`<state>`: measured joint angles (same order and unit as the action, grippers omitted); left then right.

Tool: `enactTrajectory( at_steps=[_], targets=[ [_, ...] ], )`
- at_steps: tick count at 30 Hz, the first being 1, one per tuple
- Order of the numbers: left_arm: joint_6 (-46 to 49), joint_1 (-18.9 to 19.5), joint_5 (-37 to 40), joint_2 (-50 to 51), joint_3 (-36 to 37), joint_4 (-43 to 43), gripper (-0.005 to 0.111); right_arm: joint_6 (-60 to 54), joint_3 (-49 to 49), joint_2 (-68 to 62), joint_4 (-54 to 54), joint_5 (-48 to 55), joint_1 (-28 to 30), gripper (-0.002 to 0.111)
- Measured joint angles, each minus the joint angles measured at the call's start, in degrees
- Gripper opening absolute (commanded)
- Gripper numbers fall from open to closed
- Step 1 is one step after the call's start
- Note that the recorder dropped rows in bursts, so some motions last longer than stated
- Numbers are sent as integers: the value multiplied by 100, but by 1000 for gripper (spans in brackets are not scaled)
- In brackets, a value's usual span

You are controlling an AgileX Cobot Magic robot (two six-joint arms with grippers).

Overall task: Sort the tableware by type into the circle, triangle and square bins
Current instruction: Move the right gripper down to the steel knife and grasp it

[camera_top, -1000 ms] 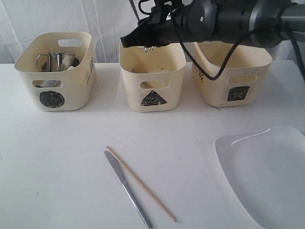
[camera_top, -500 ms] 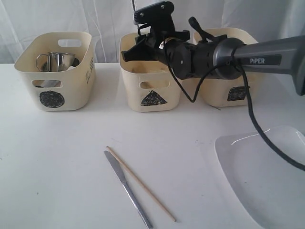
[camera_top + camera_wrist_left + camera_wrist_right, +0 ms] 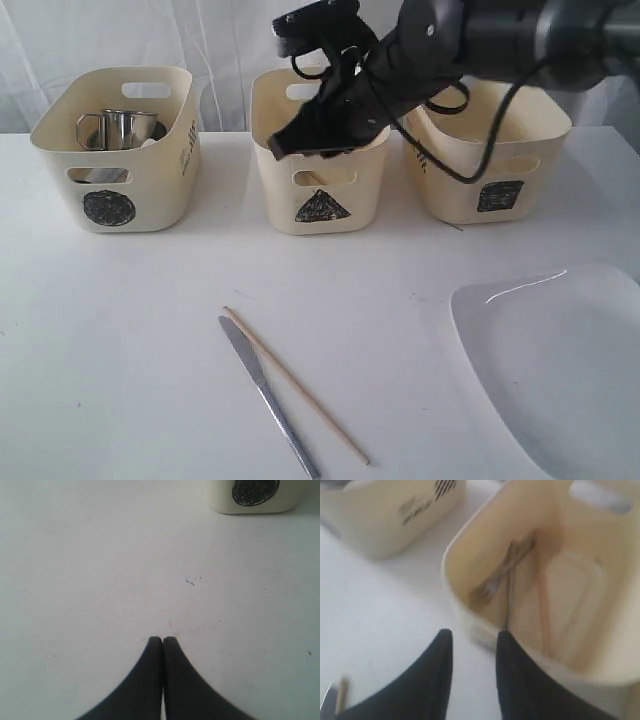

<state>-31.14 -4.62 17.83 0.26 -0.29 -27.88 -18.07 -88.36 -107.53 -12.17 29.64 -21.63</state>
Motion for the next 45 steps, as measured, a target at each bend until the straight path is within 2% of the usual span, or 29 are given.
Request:
enactTrajectory(
  at_steps=[1, 2, 4, 7, 9, 11, 15, 18, 22, 27, 30, 34, 37, 40, 42, 45],
  targets=[
    [0, 0, 0, 0, 0, 0, 0, 0, 0, 170, 119, 535, 0, 3],
    [0, 0, 0, 0, 0, 0, 0, 39, 0, 329, 295, 1187, 0, 0],
    [0, 0, 0, 0, 0, 0, 0, 426, 56, 693, 942, 2678, 0, 0],
    [0, 0, 0, 0, 0, 0, 0, 1474, 500, 1183, 2048, 3385, 0, 0],
    [0, 0, 0, 0, 0, 0, 0, 2165, 1067, 1626, 2289, 3347, 29, 0],
    [0, 0, 0, 0, 0, 0, 0, 2492, 1698, 2152, 2054, 3080, 38, 0],
    [0, 0, 0, 0, 0, 0, 0, 2509, 2839, 2746, 478, 2420, -88, 0],
    [0, 0, 0, 0, 0, 0, 0, 1938, 3166, 2705, -526, 2138, -126, 1],
    [0, 0, 0, 0, 0, 0, 0, 672, 3367, 2465, -1676, 2047, -126, 12],
    [0, 0, 0, 0, 0, 0, 0, -1182, 3463, 1805, -2898, 2067, -126, 31],
    [0, 0, 0, 0, 0, 0, 0, -1712, 3473, 1345, -3159, 2067, -126, 40],
    [0, 0, 0, 0, 0, 0, 0, -1955, 3402, 819, -3427, 2028, -126, 41],
    [0, 0, 0, 0, 0, 0, 0, -1967, 3151, 567, -4012, 2239, -140, 41],
    [0, 0, 0, 0, 0, 0, 0, -1967, 2774, 498, -4323, 2505, -356, 41],
    [0, 0, 0, 0, 0, 0, 0, -1979, 2557, 498, -4211, 2487, -623, 40],
    [0, 0, 0, 0, 0, 0, 0, -1661, 2340, 487, -3329, 1968, -1170, 35]
  ],
)
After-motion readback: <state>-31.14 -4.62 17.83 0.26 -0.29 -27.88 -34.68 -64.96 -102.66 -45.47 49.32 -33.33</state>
